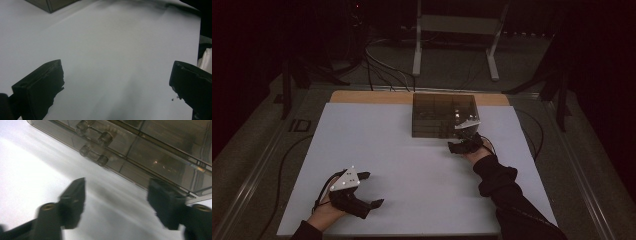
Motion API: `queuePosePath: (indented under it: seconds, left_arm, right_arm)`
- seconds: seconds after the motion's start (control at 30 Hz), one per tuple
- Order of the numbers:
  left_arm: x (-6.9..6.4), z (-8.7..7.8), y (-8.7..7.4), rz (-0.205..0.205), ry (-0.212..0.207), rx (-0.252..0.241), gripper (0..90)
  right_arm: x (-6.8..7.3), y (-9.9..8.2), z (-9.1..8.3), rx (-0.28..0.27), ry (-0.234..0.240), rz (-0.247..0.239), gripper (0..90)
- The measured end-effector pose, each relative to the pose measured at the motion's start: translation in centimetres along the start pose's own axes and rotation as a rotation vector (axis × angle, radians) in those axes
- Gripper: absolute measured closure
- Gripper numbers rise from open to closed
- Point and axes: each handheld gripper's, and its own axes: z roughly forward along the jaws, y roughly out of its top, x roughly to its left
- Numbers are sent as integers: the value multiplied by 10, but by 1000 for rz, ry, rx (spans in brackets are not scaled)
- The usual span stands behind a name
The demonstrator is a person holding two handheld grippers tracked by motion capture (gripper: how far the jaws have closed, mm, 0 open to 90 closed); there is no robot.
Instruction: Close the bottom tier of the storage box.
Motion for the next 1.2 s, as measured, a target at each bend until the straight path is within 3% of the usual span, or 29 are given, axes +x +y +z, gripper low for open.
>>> queuePosePath:
  seconds: [0.13, 0.2, 0.6, 1.03, 1.07, 1.2]
  left_arm:
    - [0, 0, 0, 1, 0, -1, 0]
    - [0, 0, 0, 1, -1, 0, 0]
    - [1, 0, 2, -2, 0, -3, 0]
    - [1, -1, 1, -3, 2, -1, 0]
    - [1, -1, 1, -2, 2, -1, 0]
    - [1, -1, 0, -4, 3, -1, 0]
  right_arm:
    - [1, 2, -1, 14, 14, 6, 132]
    - [1, 2, -2, 19, 46, 5, 76]
    - [3, 7, -7, -13, 79, -11, 71]
    - [16, 13, -12, -44, 136, -56, 73]
    - [17, 14, -13, -48, 162, -59, 72]
    - [19, 19, -18, -78, 187, -54, 73]
